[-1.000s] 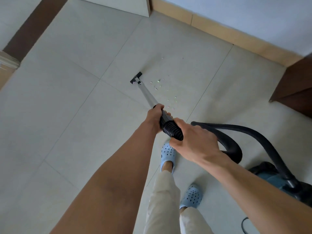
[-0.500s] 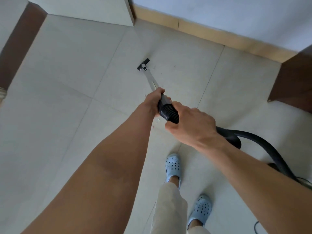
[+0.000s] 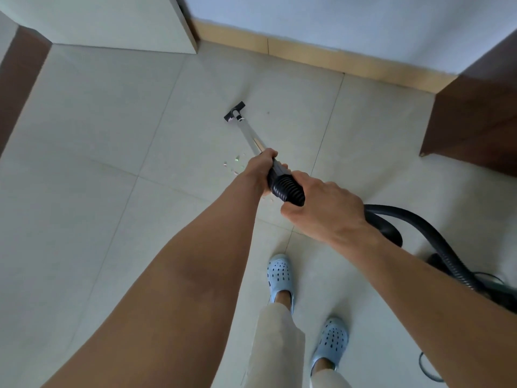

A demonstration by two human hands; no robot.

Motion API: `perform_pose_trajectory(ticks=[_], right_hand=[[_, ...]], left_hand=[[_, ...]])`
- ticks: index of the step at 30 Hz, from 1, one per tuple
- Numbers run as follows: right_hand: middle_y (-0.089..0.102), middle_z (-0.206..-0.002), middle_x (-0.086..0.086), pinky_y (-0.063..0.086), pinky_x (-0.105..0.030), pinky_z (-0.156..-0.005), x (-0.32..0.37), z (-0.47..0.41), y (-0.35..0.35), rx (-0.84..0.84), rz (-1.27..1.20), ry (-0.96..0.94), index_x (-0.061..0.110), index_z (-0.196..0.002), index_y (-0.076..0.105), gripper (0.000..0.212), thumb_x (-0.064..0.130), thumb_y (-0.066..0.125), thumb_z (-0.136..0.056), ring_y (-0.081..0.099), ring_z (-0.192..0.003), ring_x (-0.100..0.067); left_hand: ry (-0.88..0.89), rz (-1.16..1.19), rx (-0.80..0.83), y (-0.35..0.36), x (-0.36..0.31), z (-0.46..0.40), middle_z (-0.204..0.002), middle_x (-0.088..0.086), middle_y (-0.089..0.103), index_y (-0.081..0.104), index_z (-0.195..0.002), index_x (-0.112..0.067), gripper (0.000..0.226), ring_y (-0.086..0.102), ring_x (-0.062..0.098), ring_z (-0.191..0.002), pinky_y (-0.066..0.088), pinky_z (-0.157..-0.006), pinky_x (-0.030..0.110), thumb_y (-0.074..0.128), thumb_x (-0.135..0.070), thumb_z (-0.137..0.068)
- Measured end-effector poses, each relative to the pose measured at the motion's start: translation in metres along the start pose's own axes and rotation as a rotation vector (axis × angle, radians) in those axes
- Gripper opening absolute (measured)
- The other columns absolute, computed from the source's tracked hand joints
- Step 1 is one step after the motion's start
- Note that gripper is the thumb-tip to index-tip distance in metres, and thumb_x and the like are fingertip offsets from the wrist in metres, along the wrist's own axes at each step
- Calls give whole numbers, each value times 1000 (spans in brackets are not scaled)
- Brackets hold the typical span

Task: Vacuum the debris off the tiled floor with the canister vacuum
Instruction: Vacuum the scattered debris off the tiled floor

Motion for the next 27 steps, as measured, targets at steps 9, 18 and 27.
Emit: perform_pose_trajectory(ticks=[9,18,27], right_hand=[[68,-94,-1,49,-32,-73,-28,-11,7,-6,-146,53,29,-129,53,40,41,54,-91,62,-68,-27],[65,-90,-1,42,-32,-68,-51,7,11,-29,-155,84,26,-128,52,39,38,54,-91,59,-68,-27],[66,-80,4,51,-29,-58,-76,45,33,64,-381,140,33,-113,56,25,37,55,-88,65,-46,-19]], left_hand=[[27,-129,-24,25,-2,-8,-75,11,56,48,-126,0,31,56,20,-61,49,-41,25,48,-17,-100],[3,-165,1,46,18,-2,-70,10,56,48,-107,0,19,56,20,-55,49,-40,23,51,-17,-98],[1,-297,-32,53,55,13,-72,12,57,50,-115,0,25,58,20,-55,50,-40,24,52,-18,-97]])
Point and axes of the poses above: each hand's wrist, its own z-axis away from the middle knuckle, its own y-axis out of the palm, x = y × z, the point moved 6 cm from there along -z, towards the middle knuckle
